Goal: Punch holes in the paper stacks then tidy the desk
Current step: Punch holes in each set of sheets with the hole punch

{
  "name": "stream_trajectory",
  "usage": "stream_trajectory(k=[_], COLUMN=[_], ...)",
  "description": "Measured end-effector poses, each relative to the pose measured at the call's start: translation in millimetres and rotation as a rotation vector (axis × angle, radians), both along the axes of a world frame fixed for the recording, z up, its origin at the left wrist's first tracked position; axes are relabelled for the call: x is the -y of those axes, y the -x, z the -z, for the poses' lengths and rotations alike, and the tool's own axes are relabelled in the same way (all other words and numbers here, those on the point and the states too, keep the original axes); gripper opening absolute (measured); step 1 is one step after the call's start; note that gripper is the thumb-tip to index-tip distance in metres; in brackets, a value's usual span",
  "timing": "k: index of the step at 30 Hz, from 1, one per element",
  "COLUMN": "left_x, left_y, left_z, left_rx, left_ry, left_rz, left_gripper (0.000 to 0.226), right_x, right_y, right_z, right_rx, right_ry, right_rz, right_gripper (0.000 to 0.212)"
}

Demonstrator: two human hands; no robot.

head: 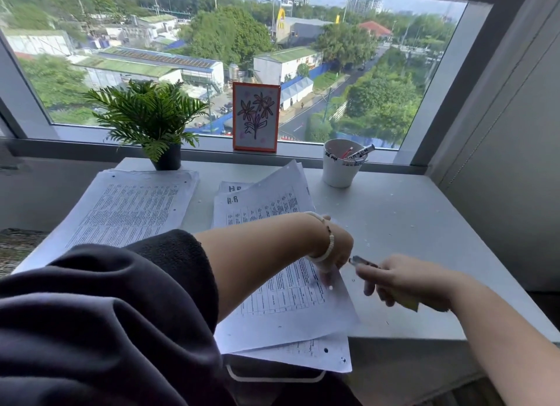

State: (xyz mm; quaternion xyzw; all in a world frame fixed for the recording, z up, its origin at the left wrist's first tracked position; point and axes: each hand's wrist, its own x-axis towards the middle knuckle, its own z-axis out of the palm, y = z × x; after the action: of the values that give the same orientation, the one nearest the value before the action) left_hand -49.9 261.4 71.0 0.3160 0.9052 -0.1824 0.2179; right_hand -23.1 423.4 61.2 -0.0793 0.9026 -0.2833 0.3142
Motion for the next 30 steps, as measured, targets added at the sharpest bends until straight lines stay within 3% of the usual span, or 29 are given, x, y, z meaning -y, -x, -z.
stream_trajectory(k=[2, 3, 6, 9, 12, 14, 17, 20, 22, 25, 27, 28, 30], left_x=[2.7, 1.9, 2.4, 16.7, 43.0, 69.7, 130.1, 184.6, 199.5, 206.4, 207.2, 206.6, 214.2], left_y=[0.5, 0.1, 0.1, 3.3, -1.2, -14.9, -47.3, -87.8, -110.5, -123.7, -124.5, -125.1, -125.0], left_z=[-1.2, -1.8, -1.5, 6.0, 11.4, 14.3, 25.9, 34.4, 36.1, 45.3, 47.0, 43.3, 41.9], left_rx=[0.006, 0.001, -0.008, -0.056, -0.221, -0.336, -0.326, -0.115, 0.245, 0.798, 1.053, 1.11, 1.047], left_ry=[-0.057, -0.08, -0.144, -0.294, -0.517, -0.687, -0.897, -1.103, -1.223, -1.419, -1.651, -1.757, -1.897], left_rz=[-0.011, -0.017, -0.044, -0.044, -0.102, -0.318, -0.837, -1.367, -1.599, -1.563, -1.537, -1.526, -1.501], left_gripper=[0.034, 0.033, 0.034, 0.032, 0.043, 0.055, 0.057, 0.055, 0.075, 0.092, 0.08, 0.069, 0.047], right_x=[-5.7, -4.3, 12.6, 22.3, 28.8, 32.9, 37.8, 48.0, 63.3, 96.0, 115.3, 123.5, 134.9], right_y=[-0.9, -2.7, -13.4, -16.4, -18.0, -19.7, -29.1, -40.9, -47.4, -60.4, -70.5, -75.8, -84.5], right_z=[6.2, 13.3, 27.5, 33.2, 31.2, 26.8, 18.0, 14.3, 11.2, 4.8, 3.4, 2.4, -1.3], right_rx=[0.05, 0.057, 0.066, 0.144, 0.17, 0.236, 0.478, 0.61, 0.642, 0.664, 0.694, 0.7, 0.708], right_ry=[0.269, 0.32, 0.32, 0.409, 0.435, 0.557, 0.914, 1.298, 1.474, 1.616, 1.64, 1.631, 1.576], right_rz=[0.124, 0.153, 0.192, 0.347, 0.434, 0.541, 0.674, 0.72, 0.708, 0.668, 0.648, 0.632, 0.574], right_gripper=[0.095, 0.085, 0.045, 0.036, 0.023, 0.019, 0.023, 0.067, 0.077, 0.072, 0.072, 0.071, 0.069])
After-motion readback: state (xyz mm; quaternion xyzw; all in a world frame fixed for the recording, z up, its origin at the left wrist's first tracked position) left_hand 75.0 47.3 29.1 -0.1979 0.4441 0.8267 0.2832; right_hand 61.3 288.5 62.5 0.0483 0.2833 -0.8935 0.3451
